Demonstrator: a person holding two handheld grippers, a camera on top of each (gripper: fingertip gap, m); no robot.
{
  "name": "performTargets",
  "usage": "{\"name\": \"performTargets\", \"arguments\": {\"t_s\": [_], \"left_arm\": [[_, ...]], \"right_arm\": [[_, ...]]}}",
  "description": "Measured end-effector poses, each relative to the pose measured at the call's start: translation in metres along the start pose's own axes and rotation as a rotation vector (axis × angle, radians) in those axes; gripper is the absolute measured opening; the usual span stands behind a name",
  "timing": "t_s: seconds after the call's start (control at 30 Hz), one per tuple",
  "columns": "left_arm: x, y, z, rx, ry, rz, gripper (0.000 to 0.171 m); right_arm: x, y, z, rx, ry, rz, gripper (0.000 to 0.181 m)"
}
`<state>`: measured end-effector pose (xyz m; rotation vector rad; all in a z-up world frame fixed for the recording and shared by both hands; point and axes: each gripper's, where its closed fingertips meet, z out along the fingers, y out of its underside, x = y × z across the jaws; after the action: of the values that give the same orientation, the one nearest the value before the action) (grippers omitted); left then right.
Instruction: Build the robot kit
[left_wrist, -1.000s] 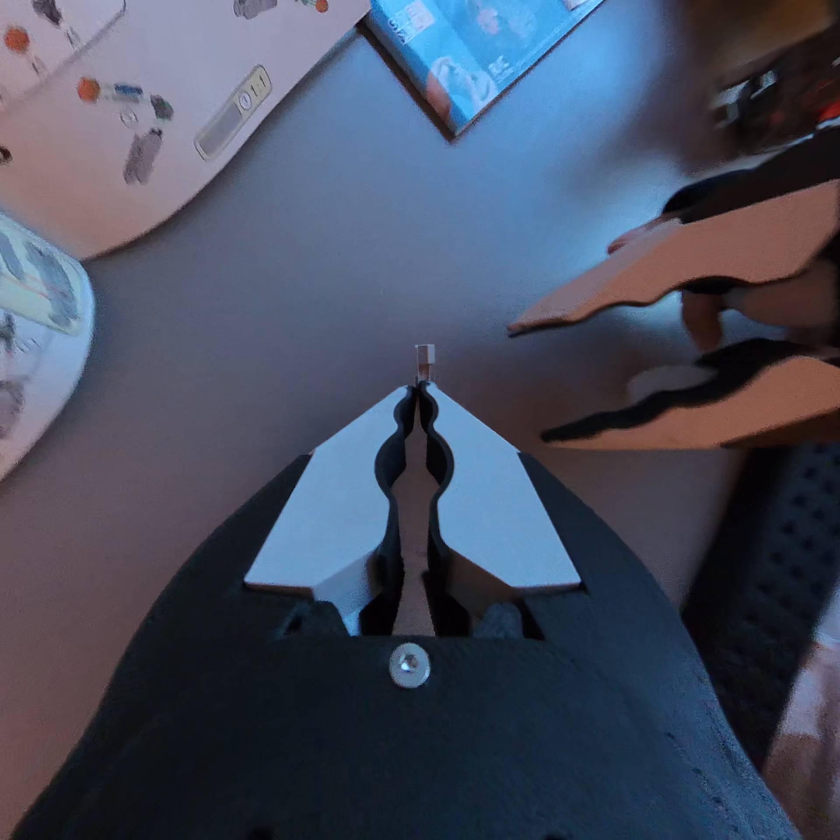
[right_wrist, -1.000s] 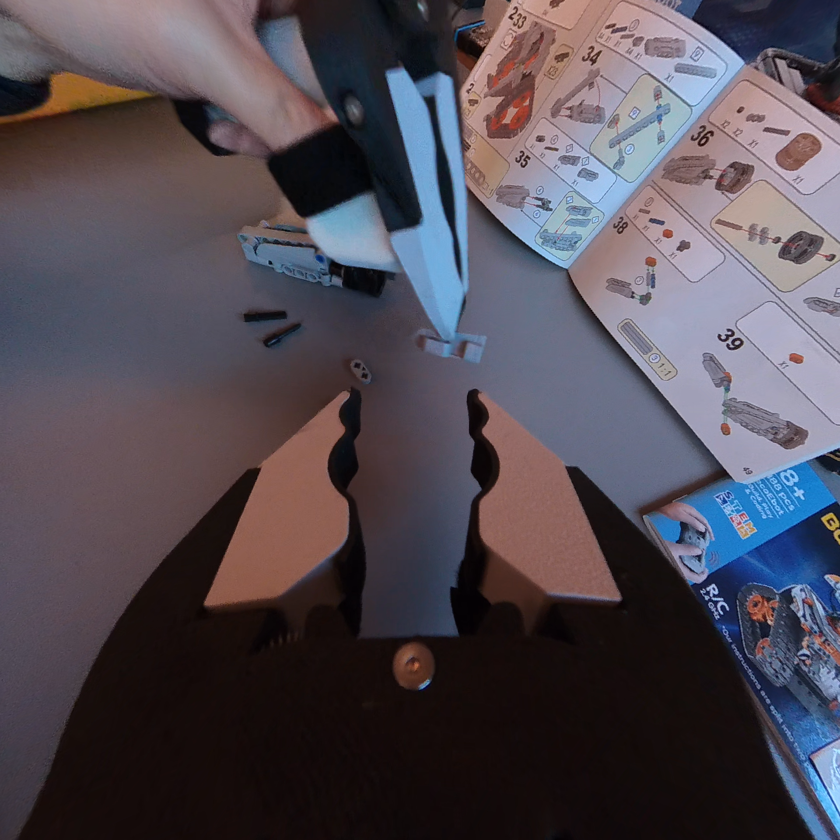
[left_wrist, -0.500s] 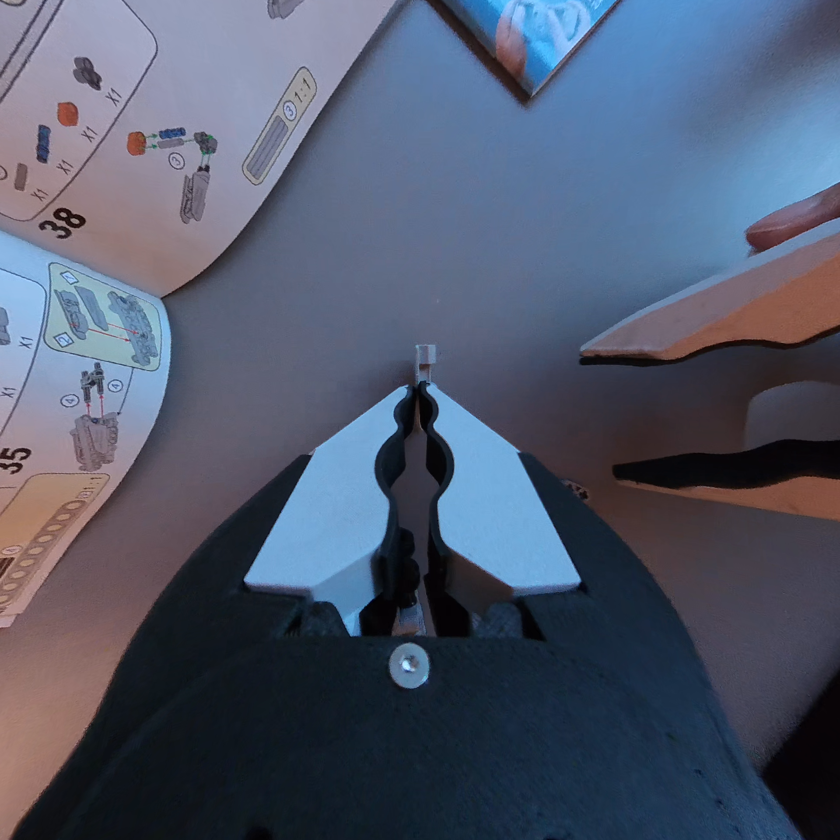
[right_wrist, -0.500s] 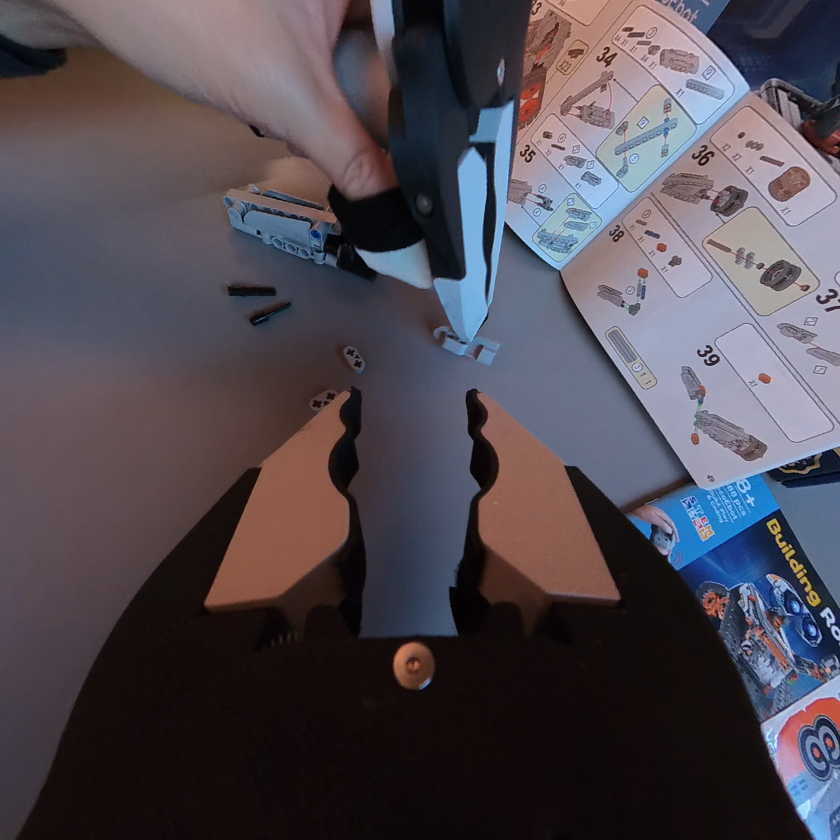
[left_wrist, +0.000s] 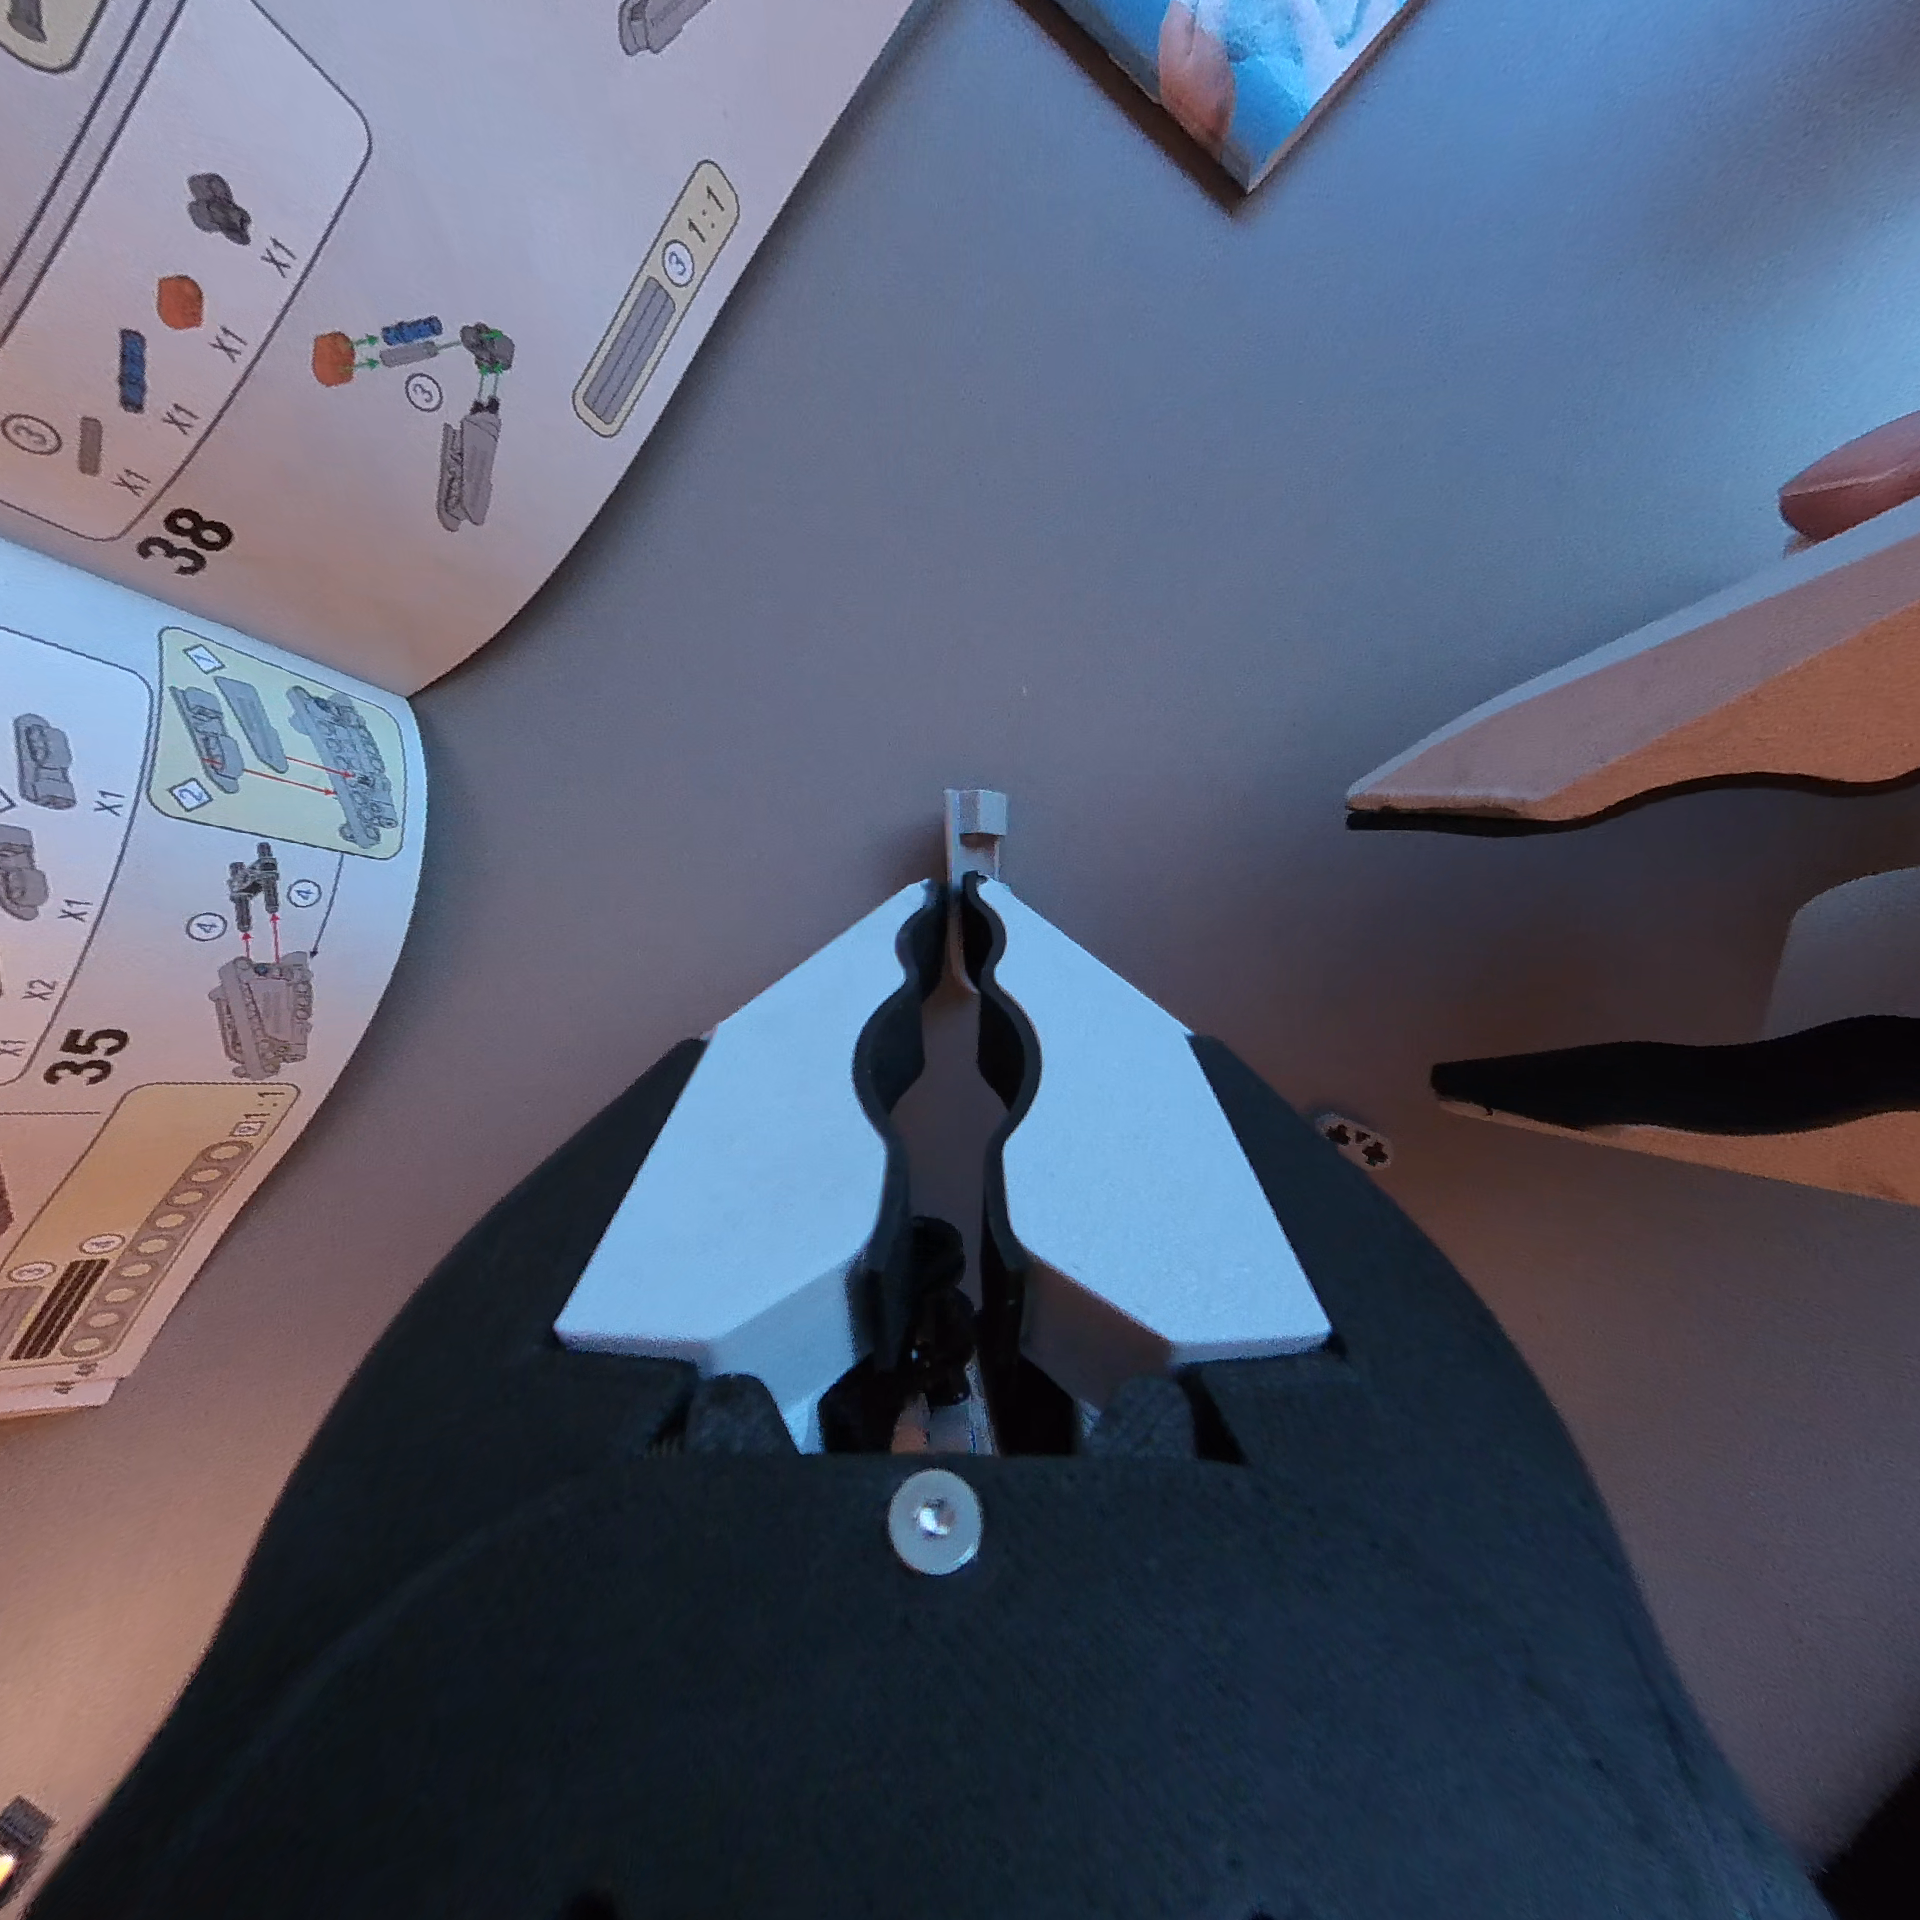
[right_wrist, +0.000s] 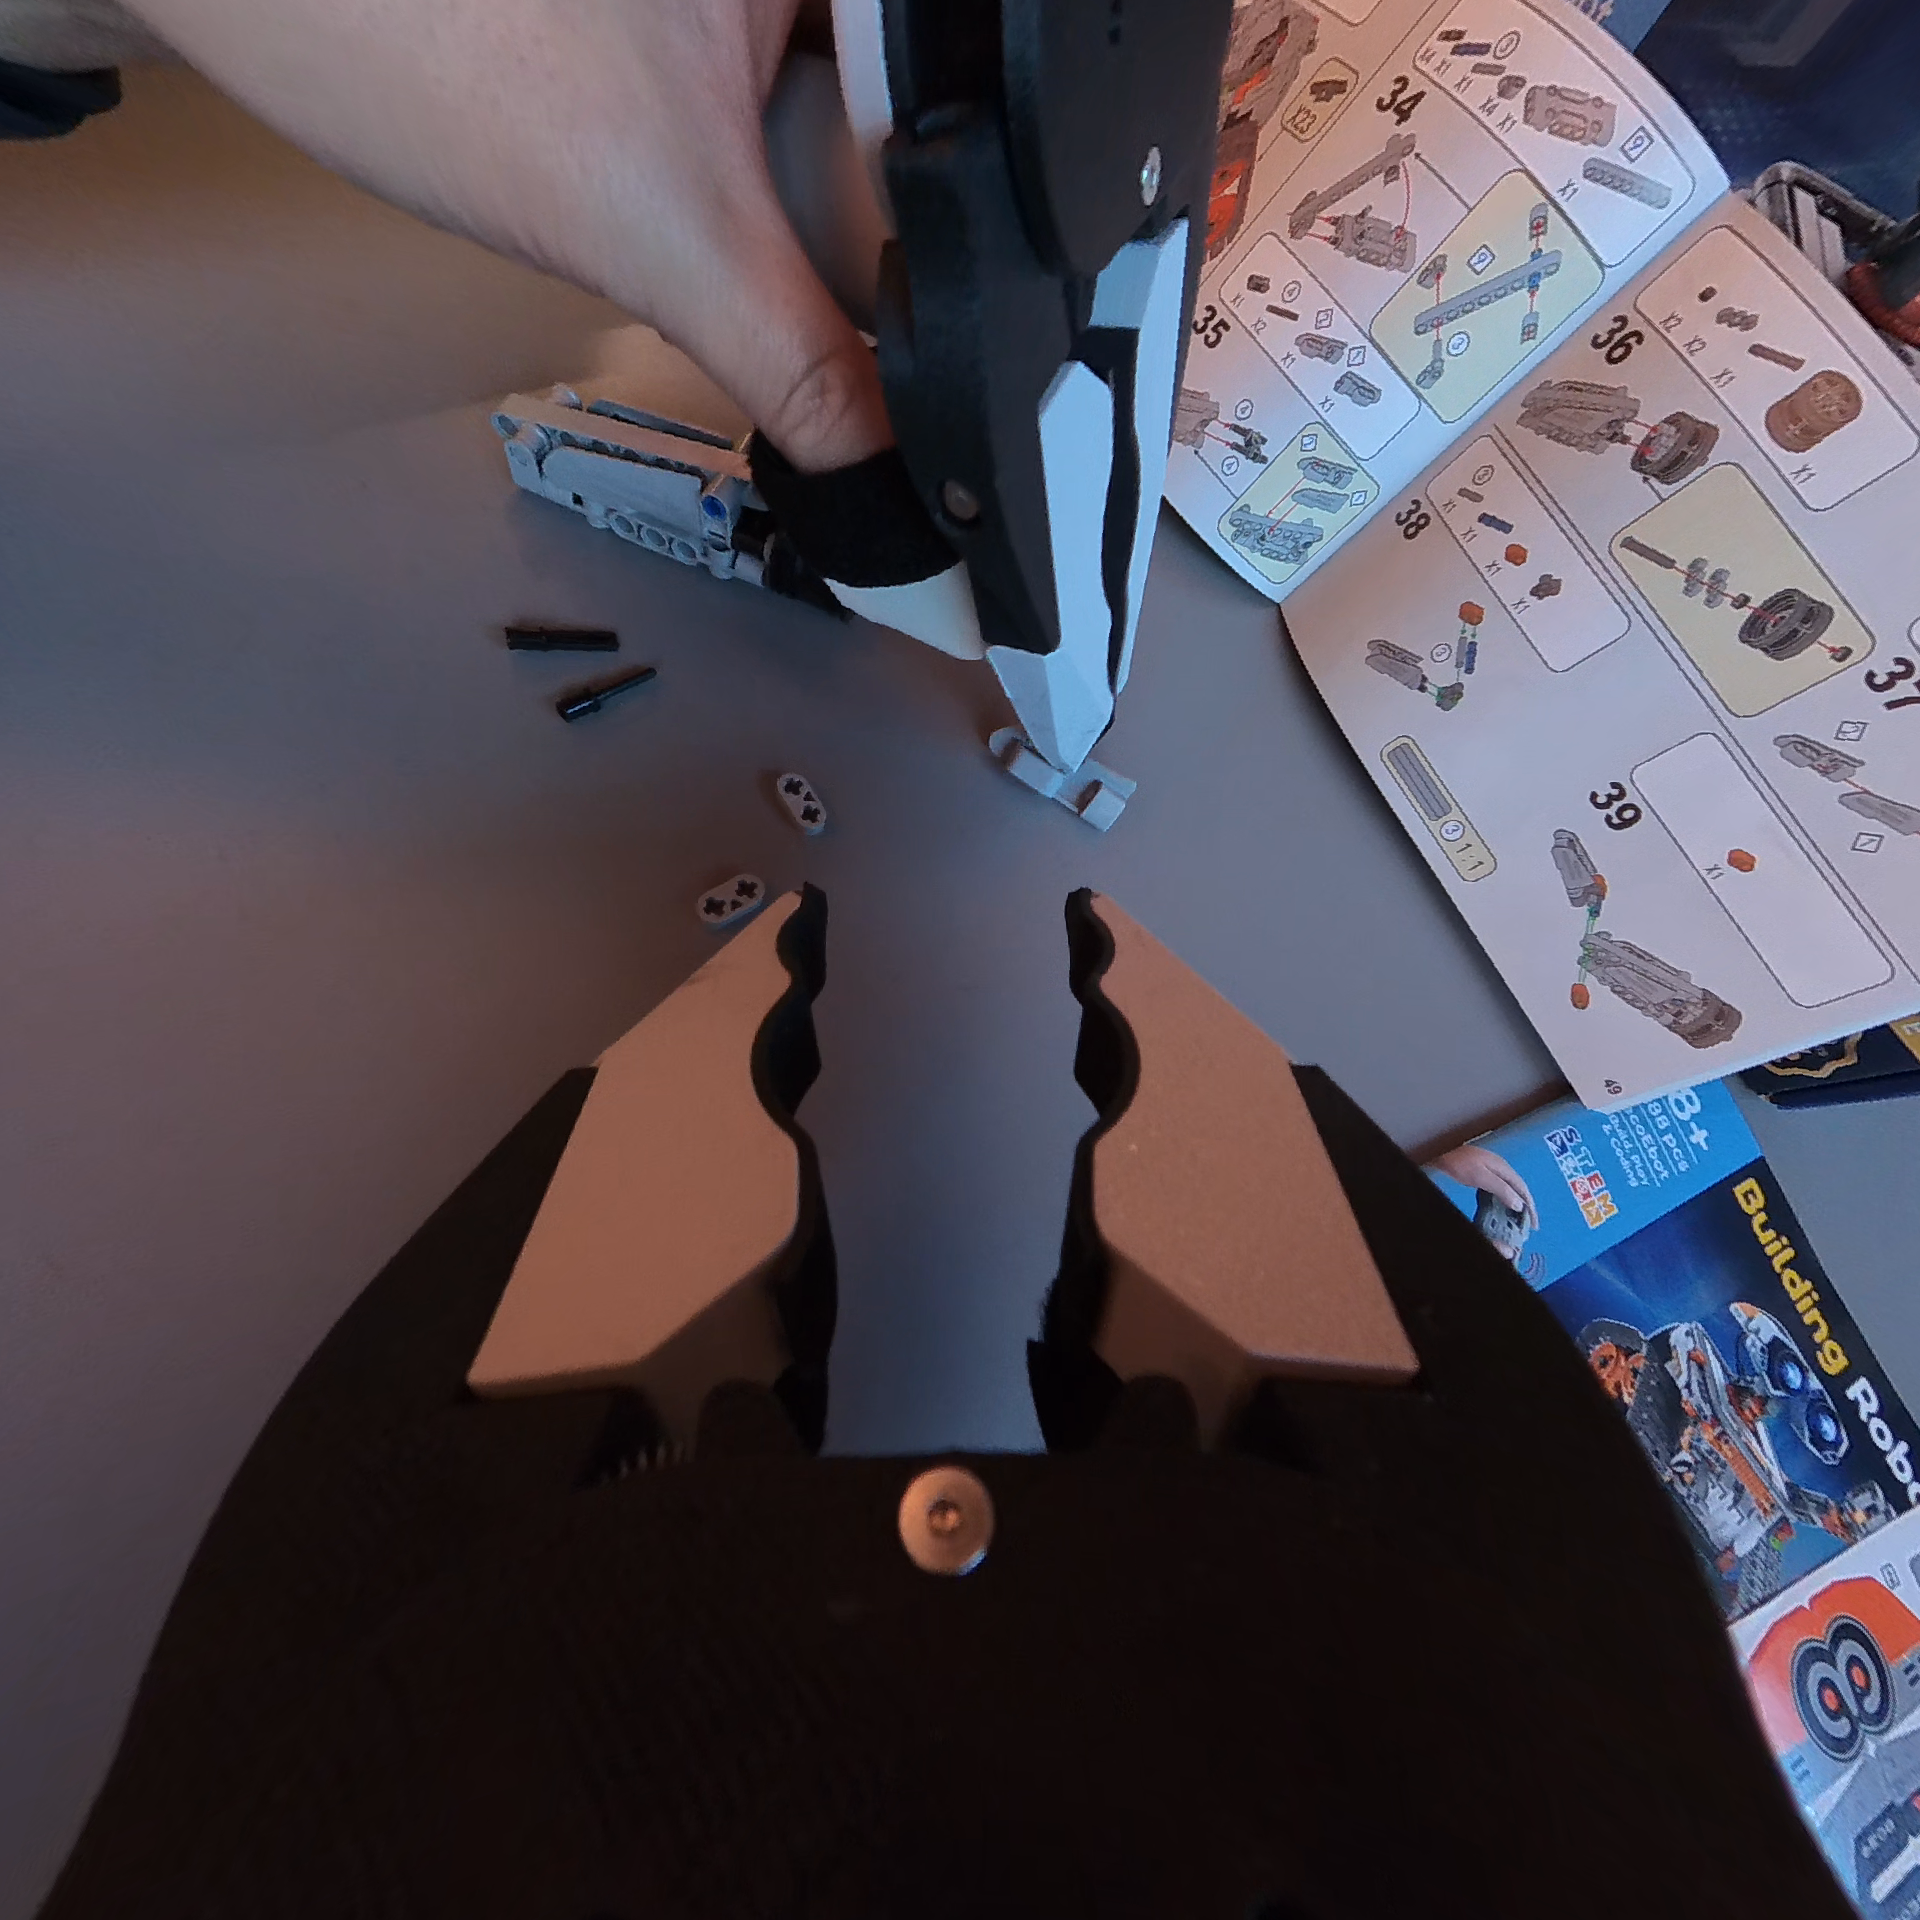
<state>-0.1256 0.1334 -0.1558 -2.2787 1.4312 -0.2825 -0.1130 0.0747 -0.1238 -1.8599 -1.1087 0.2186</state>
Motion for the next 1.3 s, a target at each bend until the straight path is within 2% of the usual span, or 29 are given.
{"name": "performTargets", "arguments": {"t_s": [0.1,0.23,0.47,0.6,0.73,0.83,0.93,1.0,1.07,1.17,1.3], "left_arm": [[0.000,-0.002,0.000,0.019,0.012,-0.016,0.011],[0.002,-0.009,-0.009,0.075,0.070,-0.066,0.013],[-0.018,-0.016,-0.061,0.191,0.048,-0.139,0.012],[-0.031,-0.023,-0.117,0.308,-0.010,-0.160,0.008],[-0.018,-0.041,-0.210,0.561,-0.012,-0.153,0.007],[-0.007,-0.029,-0.274,0.679,-0.057,-0.145,0.010],[-0.006,0.006,-0.322,0.713,-0.146,-0.166,0.016],[-0.013,0.049,-0.340,0.653,-0.245,-0.196,0.017],[-0.029,0.104,-0.353,0.565,-0.351,-0.279,0.020],[-0.044,0.187,-0.360,0.473,-0.406,-0.447,0.024],[-0.055,0.285,-0.338,0.308,-0.404,-0.632,0.028]], "right_arm": [[0.002,0.001,0.000,-0.005,0.004,-0.004,0.045],[0.005,0.003,0.000,-0.008,0.007,0.005,0.045],[0.012,0.007,0.001,-0.023,0.017,0.022,0.045],[0.020,0.012,0.000,-0.037,0.041,0.033,0.045],[0.032,0.020,-0.001,-0.070,0.079,0.044,0.044],[0.037,0.028,-0.003,-0.093,0.091,0.070,0.044],[0.044,0.035,-0.007,-0.093,0.107,0.087,0.044],[0.044,0.037,-0.008,-0.102,0.103,0.100,0.044],[0.042,0.038,-0.006,-0.113,0.103,0.092,0.044],[0.047,0.046,-0.002,-0.145,0.147,0.038,0.041],[0.051,0.054,-0.001,-0.161,0.156,0.098,0.039]]}}
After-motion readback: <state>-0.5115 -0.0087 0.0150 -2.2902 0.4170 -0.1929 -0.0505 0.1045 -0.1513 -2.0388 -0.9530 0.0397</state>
